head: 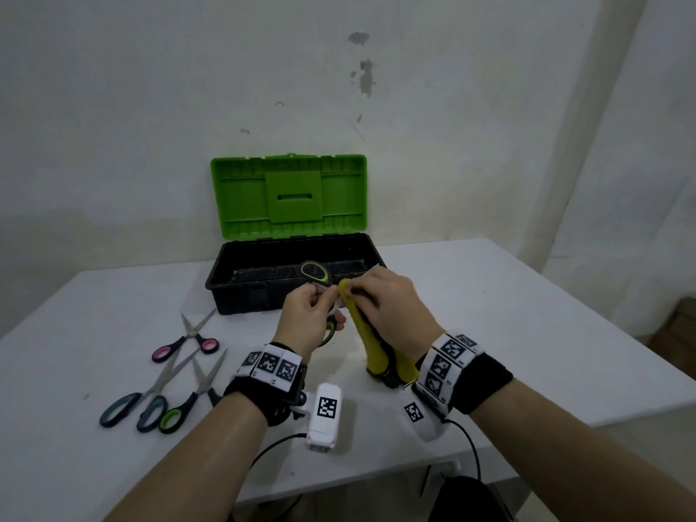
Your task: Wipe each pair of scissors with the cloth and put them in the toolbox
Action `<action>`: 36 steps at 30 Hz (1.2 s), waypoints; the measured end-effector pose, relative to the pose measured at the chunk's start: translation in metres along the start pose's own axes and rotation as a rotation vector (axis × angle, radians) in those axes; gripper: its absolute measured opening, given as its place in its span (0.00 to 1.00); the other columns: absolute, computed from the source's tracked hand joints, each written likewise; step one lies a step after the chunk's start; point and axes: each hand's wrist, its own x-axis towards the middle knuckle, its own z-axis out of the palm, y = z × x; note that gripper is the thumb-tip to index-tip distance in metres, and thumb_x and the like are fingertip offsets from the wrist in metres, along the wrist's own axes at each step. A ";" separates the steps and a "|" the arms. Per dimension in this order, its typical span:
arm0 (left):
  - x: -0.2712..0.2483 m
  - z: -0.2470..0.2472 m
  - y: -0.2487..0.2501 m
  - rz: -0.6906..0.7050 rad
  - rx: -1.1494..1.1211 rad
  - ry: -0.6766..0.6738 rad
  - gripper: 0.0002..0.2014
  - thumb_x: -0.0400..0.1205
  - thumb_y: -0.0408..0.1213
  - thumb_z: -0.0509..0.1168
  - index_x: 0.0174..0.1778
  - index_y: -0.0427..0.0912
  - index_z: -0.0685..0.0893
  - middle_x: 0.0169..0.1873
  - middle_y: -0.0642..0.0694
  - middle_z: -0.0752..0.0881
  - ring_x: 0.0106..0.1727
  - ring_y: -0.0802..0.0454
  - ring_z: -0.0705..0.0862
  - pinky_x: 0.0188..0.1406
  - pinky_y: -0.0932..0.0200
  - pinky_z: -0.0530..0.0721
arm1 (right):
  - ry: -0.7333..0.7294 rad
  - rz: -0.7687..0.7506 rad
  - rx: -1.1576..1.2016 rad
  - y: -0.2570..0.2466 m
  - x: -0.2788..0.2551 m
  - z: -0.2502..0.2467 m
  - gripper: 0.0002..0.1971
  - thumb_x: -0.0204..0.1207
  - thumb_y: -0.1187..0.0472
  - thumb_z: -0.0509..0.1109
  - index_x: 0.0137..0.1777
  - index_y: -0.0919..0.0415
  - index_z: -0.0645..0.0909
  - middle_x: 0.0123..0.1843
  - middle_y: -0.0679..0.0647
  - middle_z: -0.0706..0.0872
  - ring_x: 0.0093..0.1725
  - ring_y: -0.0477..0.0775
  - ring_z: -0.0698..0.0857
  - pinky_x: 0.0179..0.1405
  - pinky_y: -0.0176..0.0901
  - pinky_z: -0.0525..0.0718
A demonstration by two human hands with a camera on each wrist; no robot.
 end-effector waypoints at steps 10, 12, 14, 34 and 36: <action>0.002 -0.004 -0.007 -0.010 0.043 0.003 0.11 0.87 0.33 0.64 0.42 0.31 0.79 0.23 0.39 0.82 0.23 0.51 0.83 0.27 0.60 0.83 | 0.041 0.073 -0.067 0.010 0.010 -0.012 0.07 0.79 0.65 0.70 0.53 0.61 0.88 0.45 0.55 0.83 0.45 0.54 0.82 0.48 0.37 0.77; 0.001 -0.001 -0.006 -0.010 0.037 -0.008 0.11 0.87 0.33 0.63 0.42 0.31 0.79 0.24 0.39 0.82 0.23 0.51 0.83 0.26 0.60 0.83 | -0.063 0.010 -0.083 0.002 0.002 -0.004 0.07 0.79 0.64 0.69 0.54 0.61 0.87 0.46 0.55 0.82 0.44 0.56 0.82 0.47 0.45 0.80; -0.001 0.001 -0.007 -0.015 0.012 -0.012 0.10 0.87 0.33 0.63 0.43 0.30 0.79 0.25 0.38 0.81 0.23 0.51 0.82 0.26 0.61 0.83 | -0.079 0.041 -0.089 0.004 0.000 -0.002 0.08 0.80 0.64 0.68 0.55 0.62 0.87 0.47 0.56 0.82 0.45 0.57 0.82 0.47 0.47 0.81; -0.005 -0.002 -0.003 -0.228 -0.247 0.098 0.23 0.91 0.50 0.50 0.46 0.37 0.83 0.32 0.40 0.85 0.28 0.47 0.83 0.27 0.53 0.83 | -0.428 0.052 -0.188 -0.032 0.008 0.003 0.14 0.83 0.62 0.61 0.65 0.55 0.83 0.53 0.53 0.76 0.49 0.57 0.82 0.51 0.52 0.83; -0.004 -0.006 -0.006 -0.195 -0.223 0.092 0.23 0.92 0.49 0.49 0.47 0.36 0.82 0.32 0.38 0.84 0.27 0.45 0.82 0.26 0.53 0.84 | -0.425 0.033 -0.197 -0.031 0.010 0.001 0.13 0.83 0.62 0.62 0.63 0.56 0.84 0.52 0.52 0.76 0.48 0.57 0.82 0.50 0.54 0.83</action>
